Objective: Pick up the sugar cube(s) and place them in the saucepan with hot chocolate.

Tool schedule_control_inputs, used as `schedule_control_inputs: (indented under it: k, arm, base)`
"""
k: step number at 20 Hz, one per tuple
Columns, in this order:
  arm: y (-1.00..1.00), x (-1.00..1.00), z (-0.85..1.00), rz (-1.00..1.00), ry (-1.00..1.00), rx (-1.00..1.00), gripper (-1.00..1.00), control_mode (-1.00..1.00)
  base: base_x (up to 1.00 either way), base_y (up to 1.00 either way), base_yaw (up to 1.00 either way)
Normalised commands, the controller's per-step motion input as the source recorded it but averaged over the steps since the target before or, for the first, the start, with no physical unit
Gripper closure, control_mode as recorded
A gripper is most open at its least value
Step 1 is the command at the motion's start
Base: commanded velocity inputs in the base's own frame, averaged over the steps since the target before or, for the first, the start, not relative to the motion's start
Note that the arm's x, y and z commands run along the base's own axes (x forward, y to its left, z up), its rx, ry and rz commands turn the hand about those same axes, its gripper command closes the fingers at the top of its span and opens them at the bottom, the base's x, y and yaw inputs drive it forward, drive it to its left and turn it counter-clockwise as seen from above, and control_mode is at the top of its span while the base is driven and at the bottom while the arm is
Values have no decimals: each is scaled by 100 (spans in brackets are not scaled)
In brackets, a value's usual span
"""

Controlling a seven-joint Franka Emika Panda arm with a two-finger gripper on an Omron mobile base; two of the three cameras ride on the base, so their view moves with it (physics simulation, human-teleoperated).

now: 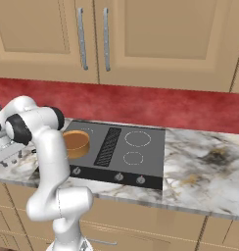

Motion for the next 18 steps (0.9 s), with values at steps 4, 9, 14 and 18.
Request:
schedule_control_inputs:
  k: [4,9,14,18]
  arm:
    - [-3,-4,-7,0,0,0,-100,-100]
    - [0,-3,-8,0,-2,0,-100,-100]
    - [0,0,-1,0,0,0,-100,-100]
    - [0,0,-2,0,0,0,100,-100]
  base:
    - [0,0,0]
    - [0,0,0]
    - [0,0,0]
    - [0,0,0]
